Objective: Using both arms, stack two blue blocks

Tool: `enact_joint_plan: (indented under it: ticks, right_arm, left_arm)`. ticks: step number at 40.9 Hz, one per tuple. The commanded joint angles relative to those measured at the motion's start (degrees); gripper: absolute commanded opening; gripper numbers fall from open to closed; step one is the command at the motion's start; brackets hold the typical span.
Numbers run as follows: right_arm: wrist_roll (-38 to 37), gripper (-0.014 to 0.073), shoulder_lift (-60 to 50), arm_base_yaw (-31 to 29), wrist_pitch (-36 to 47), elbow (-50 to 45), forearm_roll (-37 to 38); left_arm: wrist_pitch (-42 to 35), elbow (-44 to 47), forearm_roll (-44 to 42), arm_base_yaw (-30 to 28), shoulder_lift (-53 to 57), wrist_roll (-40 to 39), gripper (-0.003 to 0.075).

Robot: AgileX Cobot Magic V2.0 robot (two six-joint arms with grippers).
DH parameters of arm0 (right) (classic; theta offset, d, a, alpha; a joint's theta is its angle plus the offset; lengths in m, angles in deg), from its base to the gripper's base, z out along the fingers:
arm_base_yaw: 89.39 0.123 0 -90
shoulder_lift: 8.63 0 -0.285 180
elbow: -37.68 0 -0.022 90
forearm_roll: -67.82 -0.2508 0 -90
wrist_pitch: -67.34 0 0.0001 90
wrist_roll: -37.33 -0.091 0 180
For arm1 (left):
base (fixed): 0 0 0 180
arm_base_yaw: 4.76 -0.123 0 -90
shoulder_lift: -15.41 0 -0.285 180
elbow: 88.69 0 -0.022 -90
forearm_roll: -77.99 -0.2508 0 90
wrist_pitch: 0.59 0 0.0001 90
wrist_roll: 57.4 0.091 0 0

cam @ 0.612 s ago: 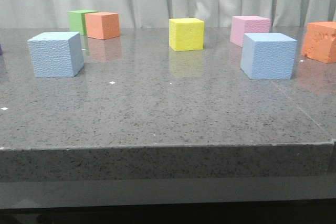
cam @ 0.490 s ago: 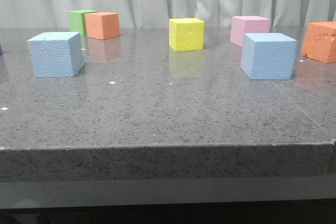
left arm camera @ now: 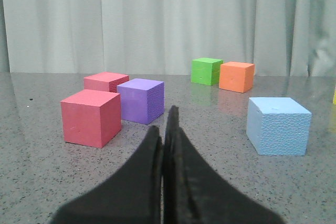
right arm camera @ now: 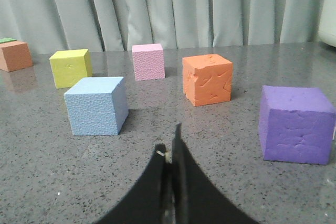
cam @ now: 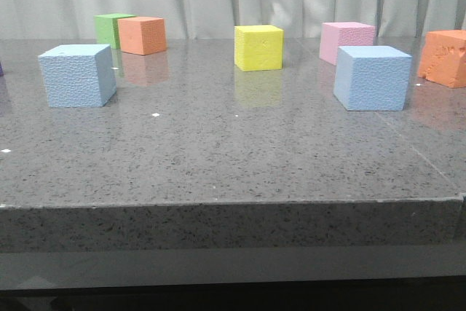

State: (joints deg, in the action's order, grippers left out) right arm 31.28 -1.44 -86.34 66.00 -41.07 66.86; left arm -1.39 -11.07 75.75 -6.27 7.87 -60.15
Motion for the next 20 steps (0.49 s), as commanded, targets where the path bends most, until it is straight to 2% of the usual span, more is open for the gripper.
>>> enact_joint_plan:
  ticks: [1,20]
  right_arm:
    - [0.02,-0.0069,-1.04,-0.21,4.33,0.29,0.34]
    - [0.02,-0.0069,-1.04,-0.21,6.39,2.27,0.34]
  left_arm:
    - [-4.51,0.14,0.09,0.39,1.01,0.01,-0.0020]
    - [-6.46,-1.86,0.21,0.39,1.01,0.01,-0.0020]
